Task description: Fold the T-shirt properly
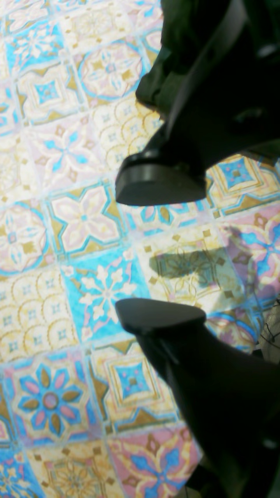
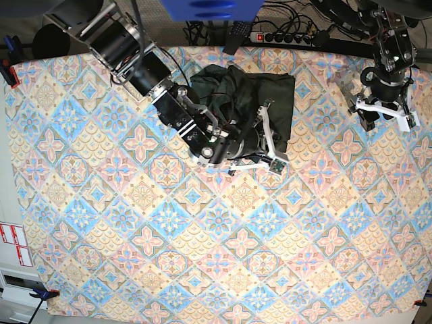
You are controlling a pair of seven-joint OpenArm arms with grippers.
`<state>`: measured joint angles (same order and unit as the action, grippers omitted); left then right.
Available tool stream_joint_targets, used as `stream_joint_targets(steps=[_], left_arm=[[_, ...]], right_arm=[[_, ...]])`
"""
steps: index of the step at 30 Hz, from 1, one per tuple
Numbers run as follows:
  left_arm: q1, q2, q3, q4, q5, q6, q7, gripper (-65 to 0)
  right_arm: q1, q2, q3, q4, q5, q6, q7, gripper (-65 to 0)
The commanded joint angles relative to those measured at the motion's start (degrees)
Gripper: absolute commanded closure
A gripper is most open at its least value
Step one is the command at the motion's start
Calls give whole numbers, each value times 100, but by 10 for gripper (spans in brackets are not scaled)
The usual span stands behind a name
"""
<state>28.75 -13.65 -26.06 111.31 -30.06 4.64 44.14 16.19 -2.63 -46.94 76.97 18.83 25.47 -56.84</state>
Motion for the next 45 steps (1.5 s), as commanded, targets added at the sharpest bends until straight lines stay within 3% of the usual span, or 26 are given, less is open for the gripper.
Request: stream_joint_targets(steps=[1, 10, 14, 18, 26, 29, 35, 41, 45], left_arm=[[4, -64, -27, 91, -5, -3, -102, -375], [-5, -81, 141, 83, 22, -12, -102, -375], [-14, -81, 202, 74, 22, -12, -102, -375], [-31, -152, 404, 74, 31, -12, -102, -375], [-40, -213, 580, 74, 31, -12, -120, -375], [-40, -213, 589, 74, 31, -12, -111, -375], [-40, -213, 589, 74, 31, -12, -111, -375], [-14, -204, 589, 83, 22, -12, -111, -375], [-5, -195, 589, 83, 22, -12, -111, -375]], right_arm=[[135, -101, 12, 79, -59, 33, 123, -2], [100, -75, 56, 633, -454, 24, 88, -191], [-181, 391, 92, 1266, -490, 6, 88, -192], [-621, 751, 672, 1820, -481, -2, 88, -192], [-1359, 1507, 1147, 2110, -490, -2, 115, -192], [-1500, 1586, 1182, 2110, -490, -2, 115, -188], [-1649, 1586, 1059, 2083, -490, -2, 106, -116], [-1579, 1569, 48, 1987, -481, 6, 97, -117], [-964, 1428, -621, 1635, -446, 6, 88, -117]])
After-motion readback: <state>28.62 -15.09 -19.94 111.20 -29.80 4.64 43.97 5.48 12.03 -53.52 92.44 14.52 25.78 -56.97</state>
